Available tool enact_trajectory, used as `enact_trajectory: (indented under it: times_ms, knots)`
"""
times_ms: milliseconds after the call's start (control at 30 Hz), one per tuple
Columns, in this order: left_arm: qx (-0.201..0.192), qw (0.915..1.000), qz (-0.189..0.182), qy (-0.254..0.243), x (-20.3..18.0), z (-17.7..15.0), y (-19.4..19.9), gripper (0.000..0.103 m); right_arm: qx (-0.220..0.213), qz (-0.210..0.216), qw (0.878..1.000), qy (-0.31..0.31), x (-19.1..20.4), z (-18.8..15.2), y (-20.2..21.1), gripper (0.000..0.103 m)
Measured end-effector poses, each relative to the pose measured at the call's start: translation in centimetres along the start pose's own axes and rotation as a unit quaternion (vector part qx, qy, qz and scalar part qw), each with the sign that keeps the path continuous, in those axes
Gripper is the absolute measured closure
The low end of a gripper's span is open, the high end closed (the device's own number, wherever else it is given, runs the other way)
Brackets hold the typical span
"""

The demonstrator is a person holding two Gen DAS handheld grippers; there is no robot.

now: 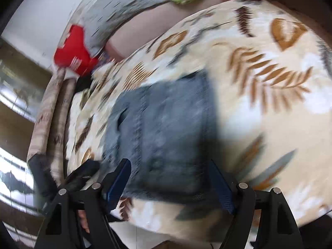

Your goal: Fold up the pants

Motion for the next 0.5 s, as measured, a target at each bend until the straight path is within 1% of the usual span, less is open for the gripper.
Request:
enact_trajectory:
  times_ms: [67,133,167,233,267,300,333,367,400,433,467,500]
  knots:
    - [0.025,0.9994,-0.014,0.020,1.1,1.0,-1.3,0.008,0.015,0.000,0.999,-0.030,-1.4,1.6,-0.4,0.024]
    - [0.041,0.9971,-0.044,0.047,1.8,1.7,-2.8,0.009,0.034,0.031,0.998,-0.038,-1.8,3.1,-1.2,0.024]
    - [0.055,0.9937,-0.071,0.068,2.2,2.0,-3.9,0.009,0.042,0.037,0.998,-0.039,-1.7,3.7,-1.7,0.024]
    - [0.071,0.9886,-0.097,0.091,2.2,2.5,-5.5,0.009,0.069,0.041,0.996,-0.036,-1.6,4.7,-3.5,0.024]
    - [0.080,0.9862,-0.108,0.096,2.0,2.7,-6.3,0.009,0.072,0.031,0.996,-0.038,-1.9,4.9,-4.3,0.024]
    - [0.092,0.9849,-0.110,0.098,1.8,2.6,-6.9,0.009,0.076,0.017,0.996,-0.040,-2.2,5.2,-5.1,0.024]
    - [0.104,0.9840,-0.106,0.098,1.5,2.6,-7.6,0.010,0.085,0.013,0.995,-0.046,-2.6,5.4,-5.9,0.022]
    - [0.101,0.9853,-0.102,0.092,1.2,2.6,-7.7,0.010,0.089,0.022,0.994,-0.051,-2.7,5.5,-6.3,0.023]
    - [0.099,0.9868,-0.100,0.081,0.9,2.8,-7.7,0.015,0.088,0.027,0.994,-0.051,-2.6,5.4,-6.2,0.025]
    - [0.102,0.9875,-0.101,0.065,0.3,2.9,-7.8,0.043,0.091,0.034,0.994,-0.045,-2.3,5.5,-6.1,0.029]
    - [0.115,0.9864,-0.104,0.055,-0.1,3.0,-8.2,0.061,0.096,0.040,0.994,-0.034,-1.9,5.4,-5.9,0.053]
    - [0.118,0.9872,-0.094,0.053,-0.1,3.1,-8.3,0.062,0.097,0.016,0.995,-0.019,-1.6,5.4,-6.0,0.070]
Point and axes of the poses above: each gripper's, at about its wrist camera, not at the fingertips, and y roughly against the way its jaws point, x to its left, z to its top, the point moved 2 cm from there along -y, roughly the way its jaws point, and after that the axes turned 10 degrees about -y, right-handed, at the moved point
